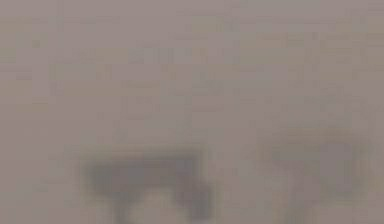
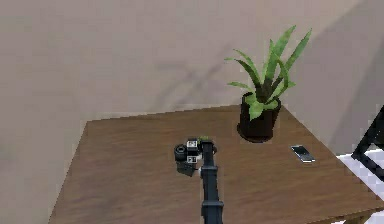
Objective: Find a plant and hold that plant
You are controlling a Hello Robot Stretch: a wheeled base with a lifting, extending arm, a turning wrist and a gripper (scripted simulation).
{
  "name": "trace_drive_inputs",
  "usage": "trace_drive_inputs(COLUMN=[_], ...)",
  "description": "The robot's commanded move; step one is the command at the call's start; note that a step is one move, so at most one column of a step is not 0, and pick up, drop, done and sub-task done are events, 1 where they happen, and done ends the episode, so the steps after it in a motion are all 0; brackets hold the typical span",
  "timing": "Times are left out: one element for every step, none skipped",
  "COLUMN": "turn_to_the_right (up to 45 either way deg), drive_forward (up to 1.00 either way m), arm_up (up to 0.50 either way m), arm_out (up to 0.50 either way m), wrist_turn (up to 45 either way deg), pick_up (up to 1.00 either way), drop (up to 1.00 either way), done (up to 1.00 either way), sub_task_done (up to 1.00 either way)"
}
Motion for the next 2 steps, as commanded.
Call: trace_drive_inputs(turn_to_the_right=[0.0, 0.0], drive_forward=[0.00, 0.00], arm_up=[0.10, 0.00], arm_out=[0.00, 0.00], wrist_turn=[0.0, 0.0], pick_up=[0.00, 0.00], drop=[0.00, 0.00], done=[0.00, 1.00], sub_task_done=[0.00, 0.00])
